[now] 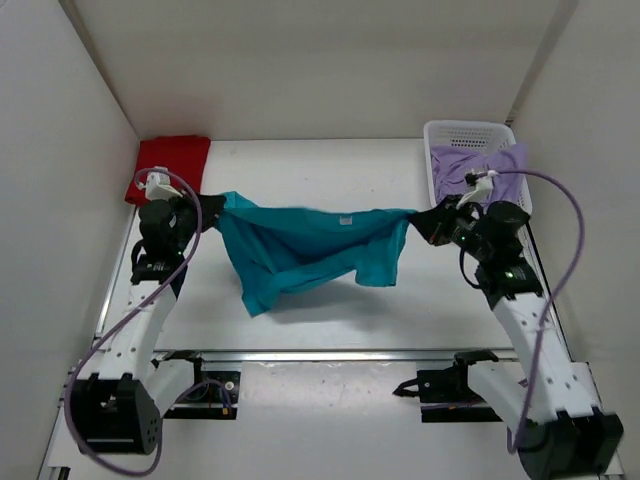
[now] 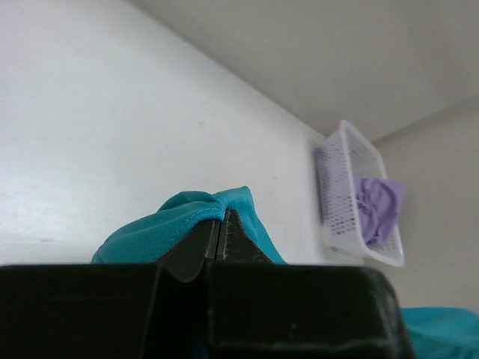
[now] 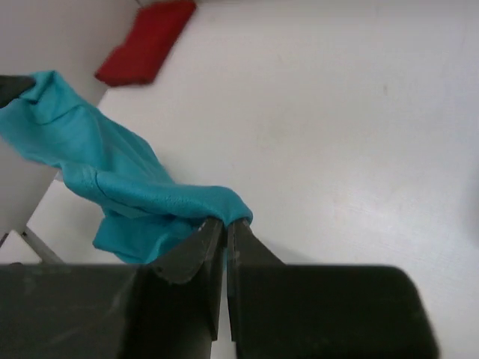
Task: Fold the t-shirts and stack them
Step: Move the tshirt to the center of the board
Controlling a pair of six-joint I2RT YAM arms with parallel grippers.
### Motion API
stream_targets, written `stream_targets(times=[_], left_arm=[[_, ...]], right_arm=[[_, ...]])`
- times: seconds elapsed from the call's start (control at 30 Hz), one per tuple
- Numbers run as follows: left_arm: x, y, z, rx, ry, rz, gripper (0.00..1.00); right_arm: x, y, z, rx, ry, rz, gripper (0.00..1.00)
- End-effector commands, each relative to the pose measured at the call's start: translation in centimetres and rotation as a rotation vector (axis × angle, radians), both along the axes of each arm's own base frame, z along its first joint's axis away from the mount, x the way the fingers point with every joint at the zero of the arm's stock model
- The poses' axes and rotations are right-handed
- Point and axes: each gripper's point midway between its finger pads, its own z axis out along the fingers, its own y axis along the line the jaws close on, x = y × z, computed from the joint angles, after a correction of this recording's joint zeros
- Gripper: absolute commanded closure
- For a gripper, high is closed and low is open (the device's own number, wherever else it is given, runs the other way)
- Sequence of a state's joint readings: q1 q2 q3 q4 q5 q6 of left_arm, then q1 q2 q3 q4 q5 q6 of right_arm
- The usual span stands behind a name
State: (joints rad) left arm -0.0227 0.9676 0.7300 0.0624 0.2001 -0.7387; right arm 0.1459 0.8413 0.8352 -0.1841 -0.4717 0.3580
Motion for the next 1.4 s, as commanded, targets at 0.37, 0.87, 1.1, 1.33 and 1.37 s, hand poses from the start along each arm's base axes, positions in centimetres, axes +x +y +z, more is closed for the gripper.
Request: stream_targets(times=[0.37, 0.87, 1.1, 1.33, 1.37], left_arm=[[18.1, -4.5, -6.0, 0.062, 0.280, -0.092, 0.75], [1.6, -2.4, -16.5, 0.111, 0.501, -0.019, 0.66], [-5.9, 0.6, -20.7, 0.088, 0.590, 0.066, 0.52], [-9.3, 0.3, -25.1, -0.044, 0.702, 0.093, 0.48], [-9.6, 0.1, -25.4, -0.054, 0.717, 0.093, 0.49]], right_arm=[[14.8, -0.5, -14.6, -0.006, 0.454, -0.168, 0.93], [4.9, 2.9, -17.2, -0.192, 0.407, -0.175, 0.65], [0.2, 5.2, -18.0, -0.184, 0.387, -0.057, 0.63], [-0.8, 5.1, -18.8, -0.165, 0.395, -0.022, 0.63], [-0.7, 4.9, -18.8, -0.167, 0.396, -0.029, 0.63]])
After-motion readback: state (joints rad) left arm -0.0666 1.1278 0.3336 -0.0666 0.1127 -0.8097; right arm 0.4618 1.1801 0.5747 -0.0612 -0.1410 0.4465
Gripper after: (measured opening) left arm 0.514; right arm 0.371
